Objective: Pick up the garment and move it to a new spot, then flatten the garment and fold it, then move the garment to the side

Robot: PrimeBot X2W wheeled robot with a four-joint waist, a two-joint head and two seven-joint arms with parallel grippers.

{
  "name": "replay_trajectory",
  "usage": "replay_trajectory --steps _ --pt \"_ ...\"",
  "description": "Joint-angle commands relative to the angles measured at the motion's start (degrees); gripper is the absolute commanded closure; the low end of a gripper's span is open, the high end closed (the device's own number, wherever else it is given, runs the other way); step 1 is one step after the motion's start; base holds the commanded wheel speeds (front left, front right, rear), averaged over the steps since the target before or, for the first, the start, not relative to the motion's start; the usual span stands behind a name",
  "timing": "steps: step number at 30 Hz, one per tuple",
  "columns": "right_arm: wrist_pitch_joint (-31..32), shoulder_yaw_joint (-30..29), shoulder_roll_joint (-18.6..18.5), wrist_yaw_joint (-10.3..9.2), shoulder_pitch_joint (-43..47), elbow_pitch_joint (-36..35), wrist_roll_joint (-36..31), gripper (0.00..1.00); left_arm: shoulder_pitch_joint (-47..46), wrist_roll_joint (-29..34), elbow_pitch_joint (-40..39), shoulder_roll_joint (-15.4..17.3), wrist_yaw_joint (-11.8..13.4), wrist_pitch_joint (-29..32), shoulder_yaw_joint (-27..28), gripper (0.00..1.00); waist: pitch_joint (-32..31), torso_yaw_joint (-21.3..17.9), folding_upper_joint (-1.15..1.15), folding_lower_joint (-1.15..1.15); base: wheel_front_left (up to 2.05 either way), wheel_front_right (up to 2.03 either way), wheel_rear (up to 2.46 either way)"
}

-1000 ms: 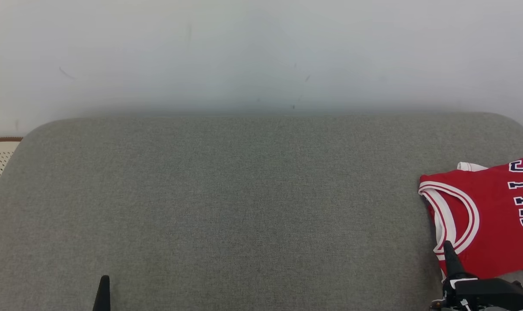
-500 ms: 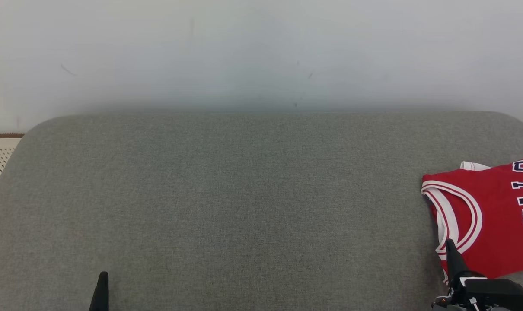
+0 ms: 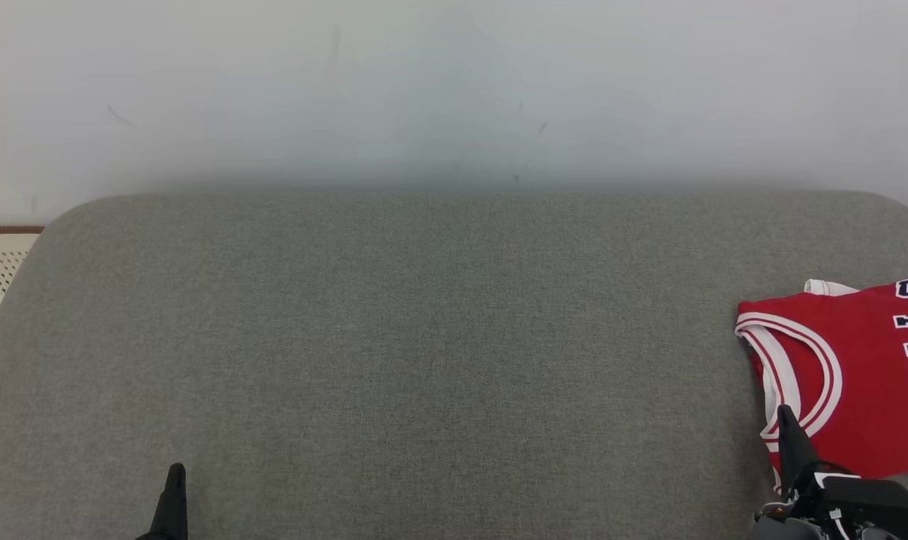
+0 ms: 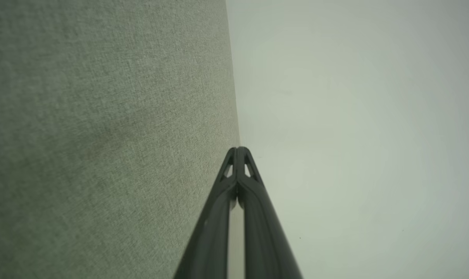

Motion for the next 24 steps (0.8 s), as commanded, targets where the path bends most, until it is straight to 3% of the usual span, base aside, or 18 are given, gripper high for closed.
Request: replay_trajectory --steps 1,16,24 --pt "0.5 -0.3 0.2 -0.01 -0.4 -0.4 1.4 1.00 -0.9 -1.6 -0.2 0.3 -0.2 0.4 0.4 1.00 0.1 0.0 0.00 0.00 0.00 0.00 0.00" --pt "1.9 -1.1 0.3 -0.02 -0.9 -0.5 7.5 1.00 -1.2 -7.5 -0.1 0.3 -0.8 1.6 0.6 1.00 0.5 0.4 0.00 0.00 0.00 0.00 0.00" --pt "1.8 -1.1 0.3 -0.02 -0.9 -0.5 7.2 1.00 -1.2 -7.4 -0.1 0.3 -0.8 1.7 0.6 1.00 0.5 0.4 0.00 0.00 0.00 0.00 0.00"
